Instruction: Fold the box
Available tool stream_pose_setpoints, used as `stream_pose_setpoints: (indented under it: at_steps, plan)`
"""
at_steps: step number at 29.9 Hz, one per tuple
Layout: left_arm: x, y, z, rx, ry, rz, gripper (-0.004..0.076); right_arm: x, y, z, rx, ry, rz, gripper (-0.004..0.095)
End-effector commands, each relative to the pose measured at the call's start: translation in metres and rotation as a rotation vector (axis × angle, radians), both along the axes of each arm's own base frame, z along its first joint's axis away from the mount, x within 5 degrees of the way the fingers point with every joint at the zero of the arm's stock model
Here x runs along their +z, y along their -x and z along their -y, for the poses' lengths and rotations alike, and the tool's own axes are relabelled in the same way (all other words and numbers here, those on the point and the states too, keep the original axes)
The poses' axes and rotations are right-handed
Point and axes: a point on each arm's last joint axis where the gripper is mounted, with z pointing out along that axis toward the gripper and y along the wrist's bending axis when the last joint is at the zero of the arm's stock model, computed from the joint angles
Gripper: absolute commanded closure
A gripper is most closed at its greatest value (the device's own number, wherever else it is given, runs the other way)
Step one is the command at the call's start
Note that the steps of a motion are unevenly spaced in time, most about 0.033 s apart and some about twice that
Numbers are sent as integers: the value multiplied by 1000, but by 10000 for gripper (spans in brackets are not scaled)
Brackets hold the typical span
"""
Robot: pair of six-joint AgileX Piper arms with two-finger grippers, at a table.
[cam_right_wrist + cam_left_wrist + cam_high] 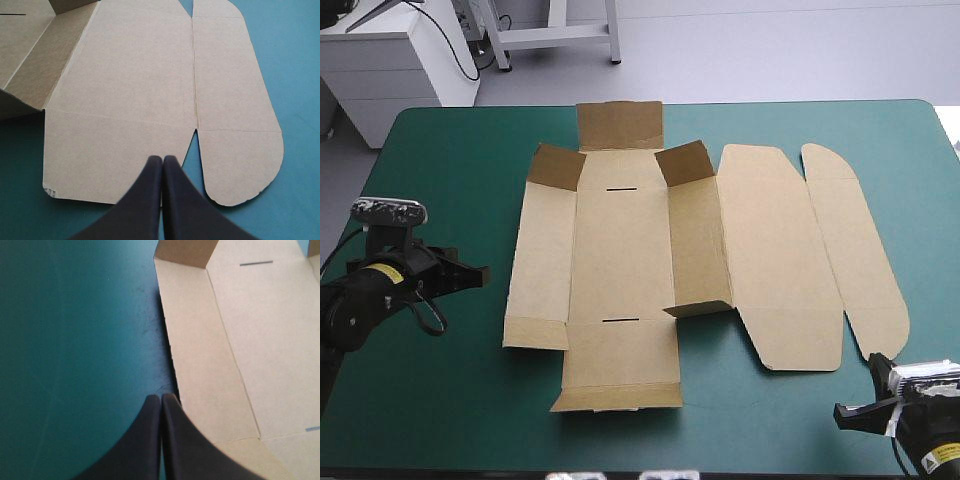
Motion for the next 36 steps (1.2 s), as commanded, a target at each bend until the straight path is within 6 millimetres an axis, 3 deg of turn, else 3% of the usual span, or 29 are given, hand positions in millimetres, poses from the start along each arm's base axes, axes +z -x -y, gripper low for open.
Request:
stream_pose_setpoints:
  at_steps: [1,3,8,13,24,27,34,36]
  plan:
    - [6,-19,-7,2,-15,-16,710,14,-2,0,-3,1,89,928]
    - [-2,-28,-17,-10,41,-78,706,14,-2,0,-3,1,89,928]
    - [-19,-52,-45,-58,372,-146,707,14,-2,0,-3,1,89,928]
    - [-54,-74,-77,6,568,-293,707,14,-2,0,-3,1,89,928]
    - [-95,-101,-83,-15,687,-408,695,14,-2,0,-3,1,89,928]
    - [-102,-107,-77,-26,686,-427,620,14,-2,0,-3,1,89,928]
    - [-116,-117,-58,-66,650,-473,286,14,-2,0,-3,1,89,928]
    - [-116,-118,-55,-71,652,-475,253,14,-2,0,-3,1,89,928]
